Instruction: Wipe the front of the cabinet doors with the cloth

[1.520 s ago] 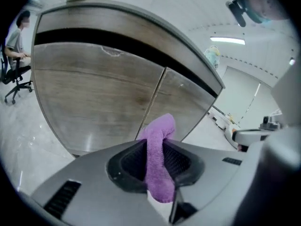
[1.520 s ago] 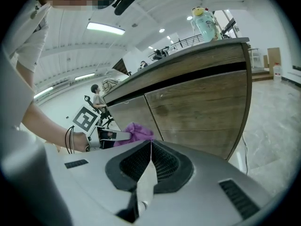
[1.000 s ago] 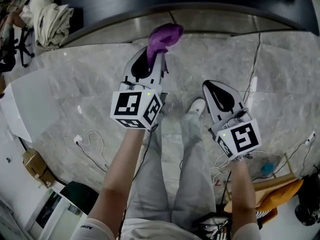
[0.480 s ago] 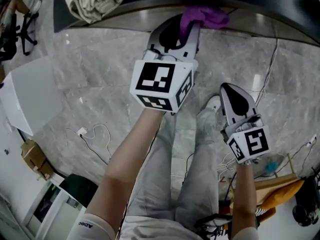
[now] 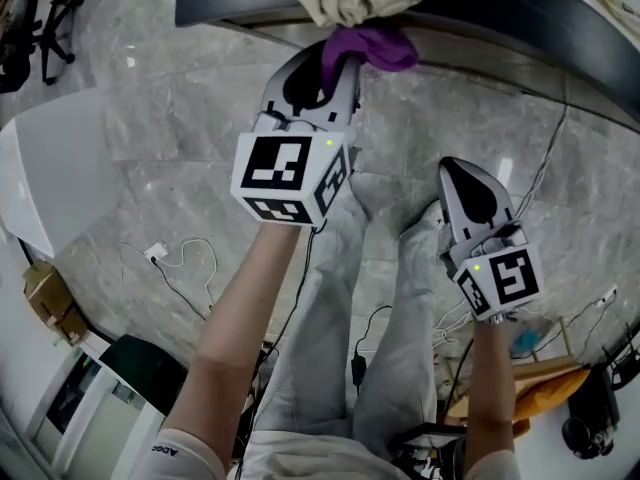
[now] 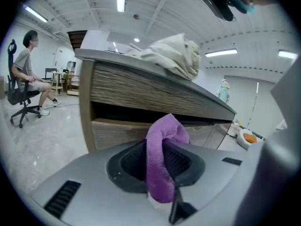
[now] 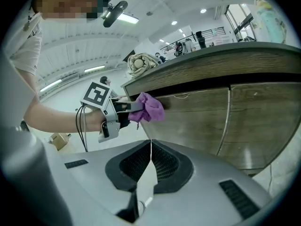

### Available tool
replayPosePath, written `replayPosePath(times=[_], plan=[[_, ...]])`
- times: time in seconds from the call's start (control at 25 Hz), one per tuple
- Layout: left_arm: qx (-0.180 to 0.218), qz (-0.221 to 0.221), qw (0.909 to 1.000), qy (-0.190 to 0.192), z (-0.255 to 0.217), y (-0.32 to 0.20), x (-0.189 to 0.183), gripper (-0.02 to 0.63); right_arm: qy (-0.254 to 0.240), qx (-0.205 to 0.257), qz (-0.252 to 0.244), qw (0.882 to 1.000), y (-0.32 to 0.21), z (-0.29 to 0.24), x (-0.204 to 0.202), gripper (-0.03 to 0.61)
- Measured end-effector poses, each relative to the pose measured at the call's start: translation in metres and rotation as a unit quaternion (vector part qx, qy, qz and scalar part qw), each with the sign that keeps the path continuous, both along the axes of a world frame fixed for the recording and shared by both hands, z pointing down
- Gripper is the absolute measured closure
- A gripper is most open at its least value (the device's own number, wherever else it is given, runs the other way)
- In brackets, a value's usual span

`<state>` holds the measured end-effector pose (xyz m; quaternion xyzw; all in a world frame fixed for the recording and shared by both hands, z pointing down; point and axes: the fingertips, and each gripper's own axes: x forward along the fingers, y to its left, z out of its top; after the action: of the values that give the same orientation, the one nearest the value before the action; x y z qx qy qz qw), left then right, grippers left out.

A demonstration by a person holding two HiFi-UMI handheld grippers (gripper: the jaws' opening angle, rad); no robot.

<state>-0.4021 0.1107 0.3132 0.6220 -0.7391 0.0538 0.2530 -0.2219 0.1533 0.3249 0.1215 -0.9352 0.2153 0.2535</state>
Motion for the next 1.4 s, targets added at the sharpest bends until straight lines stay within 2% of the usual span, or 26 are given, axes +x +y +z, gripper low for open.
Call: replayPosePath(times=[0.28, 0.44, 0.56, 0.68, 0.88, 1.16, 1.28, 1.4], plan=[[-0.007, -0.068, 0.9976, -0.006, 0.004, 0.052, -0.074, 0.525, 0.004, 0.004, -0.055, 0.998, 0.028, -0.003, -0.052, 0.551], [-0.008, -0.085, 0.9963, -0.013, 0.006, 0.064, -0.088, 0.525, -0.009, 0.004, -0.075, 0.997, 0.040, -0.012, -0.065, 0.551], [0.005, -0.101, 0.9948, -0.005, 0.005, 0.067, -0.083, 0.525, -0.017, -0.003, -0.077, 0.997, 0.038, -0.008, -0.059, 0.551], [0.004, -0.090, 0.9959, 0.004, 0.009, 0.064, -0.048, 0.525, -0.011, -0.017, -0.077, 0.997, 0.036, 0.004, -0.037, 0.551], [-0.014, -0.050, 0.9986, 0.008, 0.018, 0.038, 0.038, 0.525, -0.006, -0.023, -0.089, 0.996, 0.019, 0.002, 0.012, 0.551], [-0.020, -0.016, 0.9988, 0.041, 0.045, -0.040, 0.158, 0.525, 0.012, -0.048, -0.067, 0.997, -0.018, 0.012, 0.105, 0.551], [-0.032, 0.002, 0.9982, 0.050, 0.064, -0.069, 0.189, 0.525, 0.020, -0.054, -0.049, 0.997, -0.030, 0.022, 0.136, 0.551], [-0.046, 0.015, 0.9980, 0.040, 0.080, -0.091, 0.200, 0.525, 0.025, -0.058, -0.028, 0.998, -0.040, 0.034, 0.160, 0.551]])
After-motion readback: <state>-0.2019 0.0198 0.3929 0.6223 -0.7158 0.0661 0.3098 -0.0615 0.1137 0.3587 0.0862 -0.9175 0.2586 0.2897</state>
